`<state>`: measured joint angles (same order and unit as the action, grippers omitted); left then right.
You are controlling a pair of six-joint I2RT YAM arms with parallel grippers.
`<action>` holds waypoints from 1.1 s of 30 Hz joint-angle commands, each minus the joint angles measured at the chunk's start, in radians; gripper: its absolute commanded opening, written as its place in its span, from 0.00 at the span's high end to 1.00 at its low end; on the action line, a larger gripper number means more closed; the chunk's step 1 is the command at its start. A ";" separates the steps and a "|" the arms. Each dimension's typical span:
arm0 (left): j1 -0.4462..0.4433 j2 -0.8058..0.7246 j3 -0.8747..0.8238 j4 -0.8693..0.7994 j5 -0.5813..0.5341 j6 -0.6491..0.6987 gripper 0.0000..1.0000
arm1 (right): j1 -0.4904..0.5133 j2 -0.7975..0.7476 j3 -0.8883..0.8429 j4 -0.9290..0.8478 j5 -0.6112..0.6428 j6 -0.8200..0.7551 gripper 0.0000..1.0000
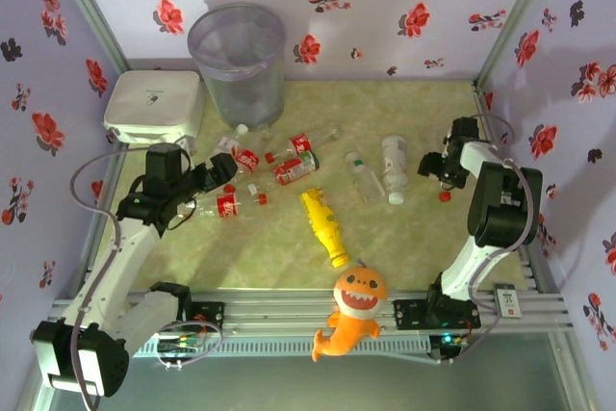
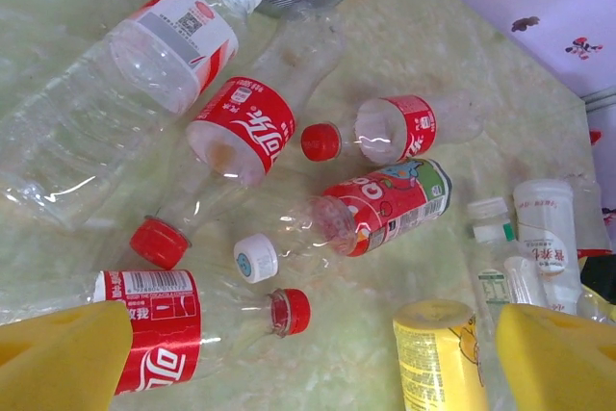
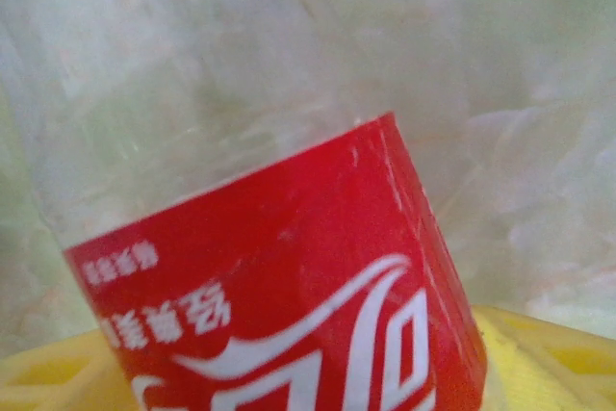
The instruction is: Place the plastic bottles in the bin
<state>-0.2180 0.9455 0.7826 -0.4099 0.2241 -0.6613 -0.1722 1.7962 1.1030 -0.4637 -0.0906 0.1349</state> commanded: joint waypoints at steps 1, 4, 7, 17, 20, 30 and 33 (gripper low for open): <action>-0.007 -0.018 -0.016 0.029 0.020 -0.027 0.03 | -0.001 0.020 -0.009 0.028 -0.004 -0.013 0.30; -0.007 -0.020 -0.019 0.032 0.019 -0.029 0.03 | -0.001 0.016 -0.010 0.031 0.005 -0.019 0.34; -0.007 -0.021 -0.018 0.035 0.024 -0.034 0.03 | 0.001 -0.008 -0.006 0.017 0.003 -0.025 0.40; -0.051 -0.006 0.005 0.160 0.127 -0.123 0.06 | 0.057 -0.313 -0.038 -0.094 0.004 0.015 0.42; -0.096 0.015 0.015 0.237 0.149 -0.157 0.04 | 0.116 -0.430 -0.053 -0.132 -0.032 0.043 0.43; -0.299 0.182 0.032 0.622 0.173 -0.267 0.00 | 0.497 -0.648 -0.161 0.016 -0.244 0.266 0.44; -0.358 0.261 0.043 0.751 0.173 -0.308 0.00 | 0.616 -0.628 -0.171 0.079 -0.277 0.318 0.44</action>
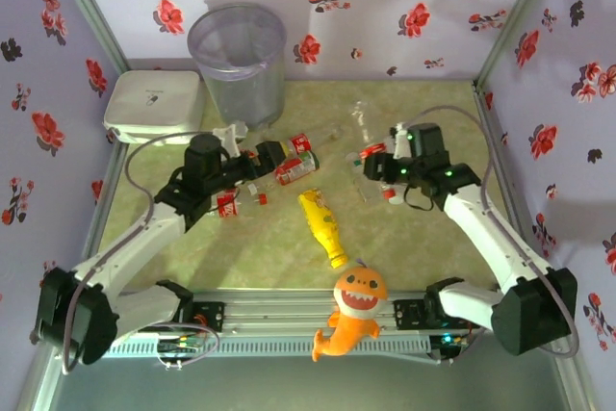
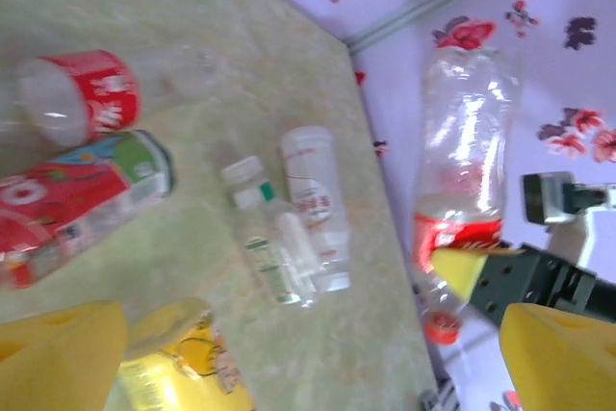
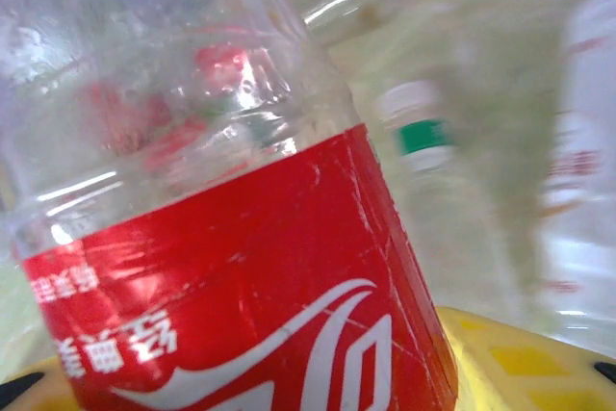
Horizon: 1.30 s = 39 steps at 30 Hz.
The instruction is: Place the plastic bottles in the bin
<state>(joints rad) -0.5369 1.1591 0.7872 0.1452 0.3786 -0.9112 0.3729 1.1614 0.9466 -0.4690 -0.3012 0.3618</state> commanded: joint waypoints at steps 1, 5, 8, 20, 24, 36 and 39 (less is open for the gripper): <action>-0.057 0.074 0.045 0.231 0.017 -0.067 0.00 | 0.109 0.015 -0.016 0.104 -0.069 0.104 0.44; -0.103 0.153 0.071 0.264 -0.018 -0.075 0.00 | 0.227 0.055 -0.012 0.180 -0.081 0.147 0.44; -0.122 0.193 0.076 0.307 -0.037 -0.085 0.00 | 0.278 0.107 0.001 0.208 -0.103 0.164 0.45; -0.130 0.221 0.086 0.293 -0.065 -0.093 0.28 | 0.358 0.204 0.039 0.270 -0.113 0.166 0.45; -0.129 0.211 0.094 0.263 -0.082 -0.073 0.48 | 0.357 0.207 0.058 0.246 -0.114 0.146 0.43; -0.034 0.190 0.270 0.048 -0.093 0.087 0.57 | 0.319 0.064 0.132 0.026 0.026 0.027 0.01; 0.033 0.206 0.395 -0.040 -0.095 0.161 0.61 | 0.276 -0.024 0.129 -0.034 0.094 0.020 0.01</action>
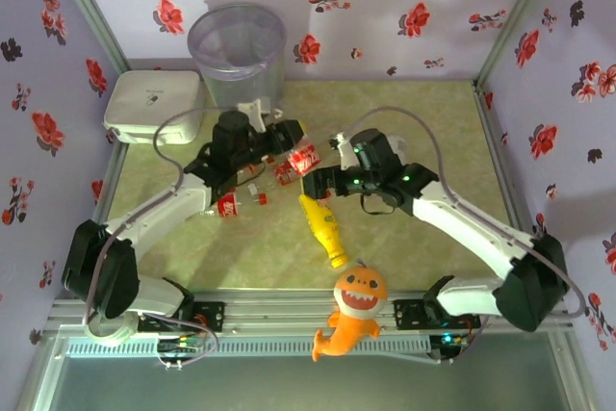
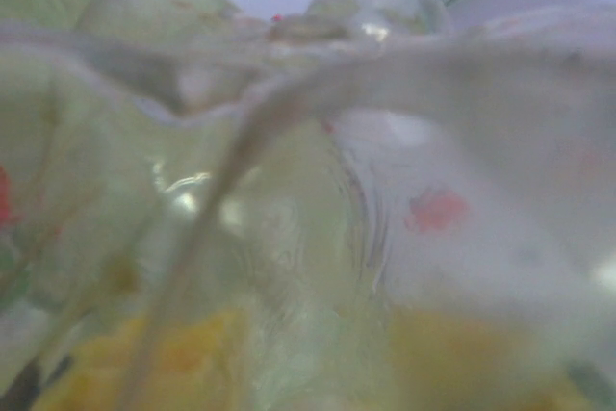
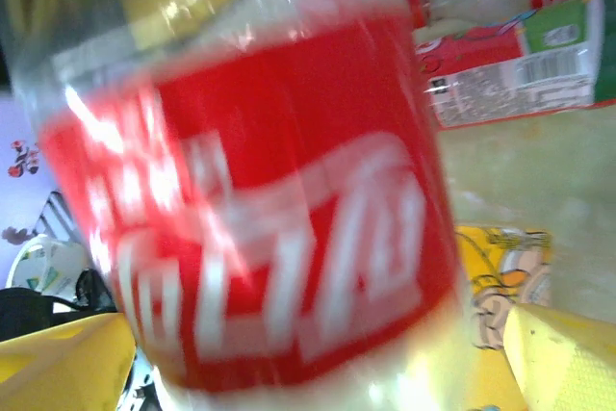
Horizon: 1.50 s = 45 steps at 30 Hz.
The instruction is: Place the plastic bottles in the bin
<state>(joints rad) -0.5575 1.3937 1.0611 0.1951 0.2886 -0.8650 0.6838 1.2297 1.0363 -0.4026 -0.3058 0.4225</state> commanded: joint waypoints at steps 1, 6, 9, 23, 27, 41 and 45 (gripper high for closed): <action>0.075 -0.019 0.161 -0.113 -0.005 0.131 0.63 | -0.045 -0.119 0.034 -0.117 0.129 -0.039 0.01; 0.219 0.053 0.354 -0.112 -0.005 0.140 0.76 | -0.116 -0.244 -0.030 -0.188 0.227 -0.009 0.01; 0.286 0.098 0.391 0.024 -0.028 0.110 0.88 | -0.148 -0.295 -0.074 -0.217 0.248 0.012 0.01; 0.399 0.404 0.665 0.228 -0.296 0.150 1.00 | -0.158 -0.372 -0.102 -0.348 0.318 0.025 0.01; 0.400 0.471 0.722 0.200 -0.299 0.151 1.00 | -0.158 -0.383 -0.102 -0.368 0.333 0.021 0.01; 0.383 0.696 0.963 -0.123 -0.284 0.404 1.00 | -0.161 -0.365 -0.108 -0.349 0.360 0.002 0.01; 0.375 0.723 0.985 -0.192 -0.285 0.469 1.00 | -0.162 -0.351 -0.108 -0.341 0.365 -0.002 0.01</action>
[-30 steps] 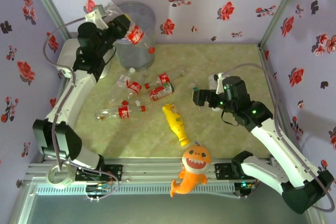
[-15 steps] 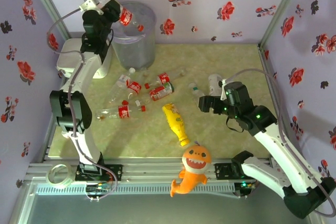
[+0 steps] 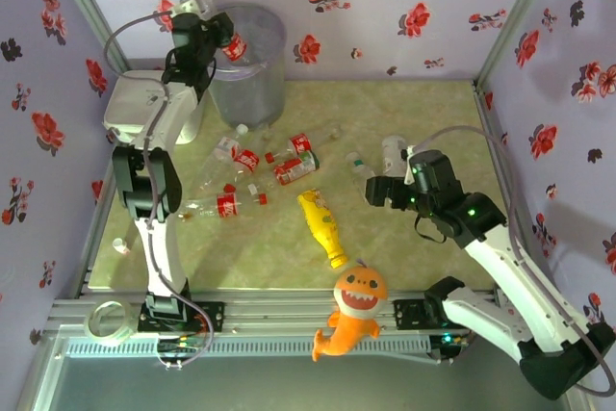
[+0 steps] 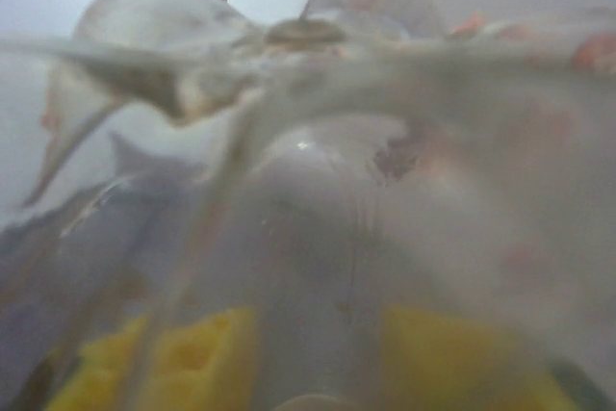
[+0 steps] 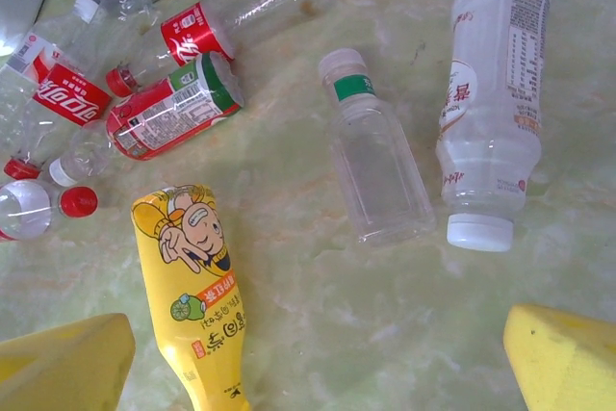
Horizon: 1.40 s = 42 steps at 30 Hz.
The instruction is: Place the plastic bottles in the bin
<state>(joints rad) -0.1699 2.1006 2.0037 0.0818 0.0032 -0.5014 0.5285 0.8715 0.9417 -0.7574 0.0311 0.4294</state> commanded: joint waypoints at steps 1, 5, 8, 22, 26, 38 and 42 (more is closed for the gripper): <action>-0.015 0.020 0.045 -0.088 0.001 0.116 1.00 | -0.007 0.011 -0.014 0.015 0.029 -0.008 0.01; -0.022 0.052 0.071 -0.129 0.012 0.135 1.00 | -0.007 0.017 -0.019 0.020 0.032 -0.011 0.01; -0.023 0.083 0.090 -0.150 0.018 0.132 0.94 | -0.008 0.023 -0.023 0.027 0.027 -0.012 0.01; -0.026 0.113 0.119 -0.184 0.026 0.142 0.30 | -0.011 0.000 -0.023 0.012 0.075 -0.008 0.01; -0.027 0.109 0.129 -0.193 0.035 0.145 0.21 | -0.023 -0.008 -0.018 -0.002 0.122 0.005 0.02; -0.026 -0.002 0.191 -0.211 0.046 0.172 0.13 | -0.241 0.096 -0.044 -0.019 0.095 0.002 0.07; -0.025 -0.063 0.293 -0.364 -0.001 0.196 0.12 | -0.266 0.208 -0.036 0.032 0.057 -0.012 0.14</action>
<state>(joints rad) -0.1917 2.1597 2.2036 -0.2024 0.0257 -0.3489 0.2733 1.0241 0.9123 -0.7742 0.1268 0.4271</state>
